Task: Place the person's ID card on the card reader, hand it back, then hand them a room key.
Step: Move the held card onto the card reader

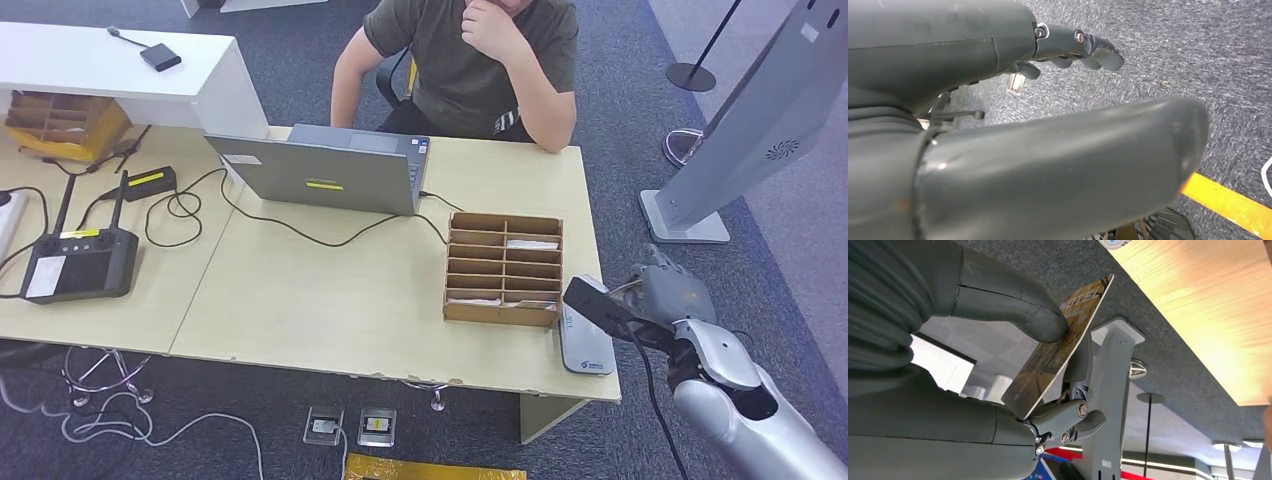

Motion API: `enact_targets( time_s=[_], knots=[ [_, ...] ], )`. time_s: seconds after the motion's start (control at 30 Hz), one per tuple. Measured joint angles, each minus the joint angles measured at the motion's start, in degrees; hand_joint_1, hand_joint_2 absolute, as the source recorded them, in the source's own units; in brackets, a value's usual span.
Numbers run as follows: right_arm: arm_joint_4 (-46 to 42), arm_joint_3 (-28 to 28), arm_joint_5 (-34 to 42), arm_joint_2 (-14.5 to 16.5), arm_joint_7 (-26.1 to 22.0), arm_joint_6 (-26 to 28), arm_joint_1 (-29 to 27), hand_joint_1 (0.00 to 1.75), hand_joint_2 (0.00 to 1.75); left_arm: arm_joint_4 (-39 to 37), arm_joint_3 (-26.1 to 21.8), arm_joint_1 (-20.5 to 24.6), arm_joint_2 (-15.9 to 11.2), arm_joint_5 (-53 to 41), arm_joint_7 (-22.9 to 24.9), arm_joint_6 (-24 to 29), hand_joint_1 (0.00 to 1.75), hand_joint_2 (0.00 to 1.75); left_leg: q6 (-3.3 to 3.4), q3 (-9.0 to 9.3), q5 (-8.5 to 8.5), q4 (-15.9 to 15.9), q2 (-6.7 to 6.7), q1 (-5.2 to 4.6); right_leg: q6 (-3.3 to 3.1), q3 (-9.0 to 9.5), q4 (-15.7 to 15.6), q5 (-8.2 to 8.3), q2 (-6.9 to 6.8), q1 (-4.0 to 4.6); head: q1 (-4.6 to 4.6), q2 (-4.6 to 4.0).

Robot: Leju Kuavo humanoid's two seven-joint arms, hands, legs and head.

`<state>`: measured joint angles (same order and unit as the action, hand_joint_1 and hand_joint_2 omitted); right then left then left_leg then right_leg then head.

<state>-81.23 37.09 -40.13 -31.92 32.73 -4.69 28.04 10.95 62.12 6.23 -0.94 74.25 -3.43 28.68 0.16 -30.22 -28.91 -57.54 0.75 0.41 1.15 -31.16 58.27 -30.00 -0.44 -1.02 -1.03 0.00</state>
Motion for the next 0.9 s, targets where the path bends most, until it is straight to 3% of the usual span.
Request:
enact_targets(
  time_s=[0.5, 0.9],
  knots=[
    [-1.66, 2.45, 1.71, -1.49, 0.88, -0.82, -2.61, 1.75, 1.75, 0.02, 0.37, -0.01, -0.31, -0.38, 0.00, -0.67, 0.00, 0.00, -0.02, -0.02, -0.01, 0.01, 0.00, 0.00, 0.00, 0.00, 0.00, 0.00, 0.00, 0.00, -0.01, 0.00],
    [-0.87, 8.68, 4.15, -0.31, -1.74, -1.86, 0.28, 1.75, 1.75, 0.02, 0.37, 0.00, -0.31, 1.77, 0.87, 0.04, 0.00, 0.00, -0.02, -0.03, -0.01, 0.02, 0.01, 0.01, 0.00, 0.01, 0.02, 0.00, -0.02, 0.00, 0.00, 0.00]
  ],
)
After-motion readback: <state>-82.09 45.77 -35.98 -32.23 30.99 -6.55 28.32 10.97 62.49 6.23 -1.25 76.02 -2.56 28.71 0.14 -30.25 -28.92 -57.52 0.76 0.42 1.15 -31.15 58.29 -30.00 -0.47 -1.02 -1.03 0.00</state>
